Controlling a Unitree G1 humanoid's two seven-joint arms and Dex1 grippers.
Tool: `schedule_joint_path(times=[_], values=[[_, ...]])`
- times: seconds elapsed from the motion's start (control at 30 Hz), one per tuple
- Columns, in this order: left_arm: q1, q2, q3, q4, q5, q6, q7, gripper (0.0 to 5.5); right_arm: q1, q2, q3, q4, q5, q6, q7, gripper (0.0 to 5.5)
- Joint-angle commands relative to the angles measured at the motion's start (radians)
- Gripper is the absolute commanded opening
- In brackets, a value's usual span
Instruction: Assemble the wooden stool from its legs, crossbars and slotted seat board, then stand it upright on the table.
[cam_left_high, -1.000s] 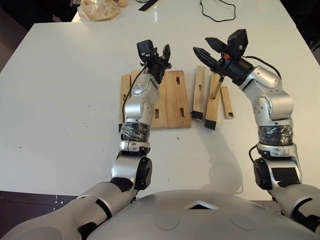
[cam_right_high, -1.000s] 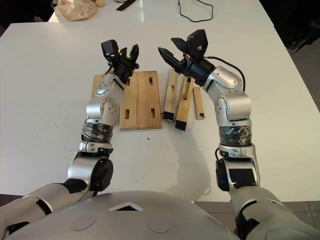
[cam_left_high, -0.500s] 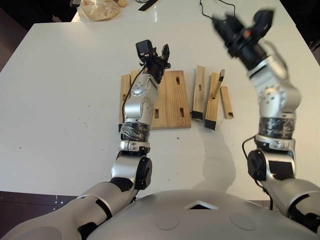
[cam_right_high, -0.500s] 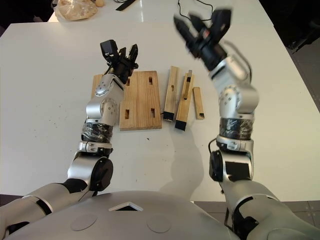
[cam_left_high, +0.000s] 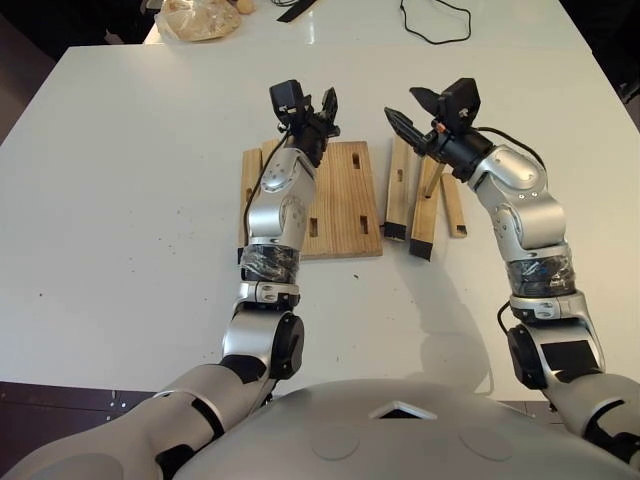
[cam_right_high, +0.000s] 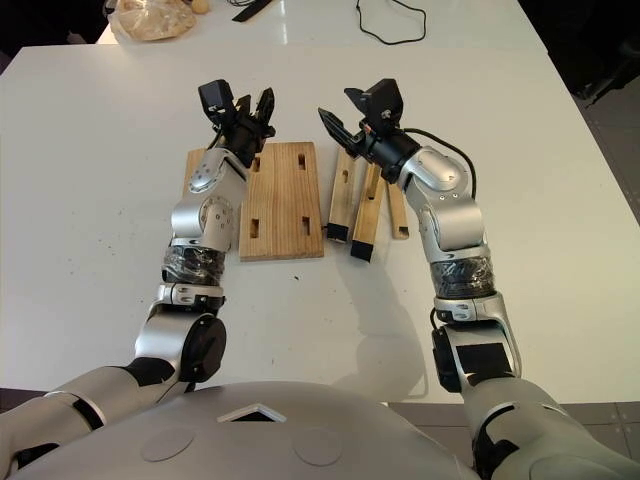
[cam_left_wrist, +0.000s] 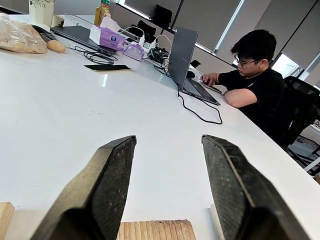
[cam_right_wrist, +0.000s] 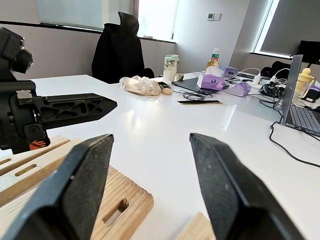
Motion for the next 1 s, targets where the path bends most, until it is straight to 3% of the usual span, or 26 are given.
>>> schedule_joint_path(times=[0.03,0.17,0.3,0.53,0.77,1.0], values=[[0.007,-0.012,0.001,-0.017,-0.01,-0.013,-0.005,2.45,-0.006,0.048,-0.071,-0.053,0.13,0.061,0.023,2.8],[0.02,-0.011,0.004,-0.034,-0.01,-0.014,0.001,2.45,-0.011,0.049,-0.153,-0.259,0.304,0.132,0.027,2.8],[0.043,-0.014,0.006,-0.07,0.001,-0.019,0.025,2.45,0.197,-0.096,-0.075,-0.463,0.306,0.214,0.123,2.8],[0.096,-0.023,0.017,-0.148,0.004,-0.053,0.074,2.45,0.501,-0.25,0.061,-0.362,-0.005,0.081,0.121,2.8],[0.093,-0.023,0.012,-0.151,0.002,-0.048,0.089,2.45,0.499,-0.239,0.11,-0.301,-0.155,0.066,0.044,2.8],[0.093,-0.027,0.015,-0.146,-0.002,-0.064,0.106,2.45,0.485,-0.31,0.05,-0.244,-0.18,0.03,0.089,2.8]])
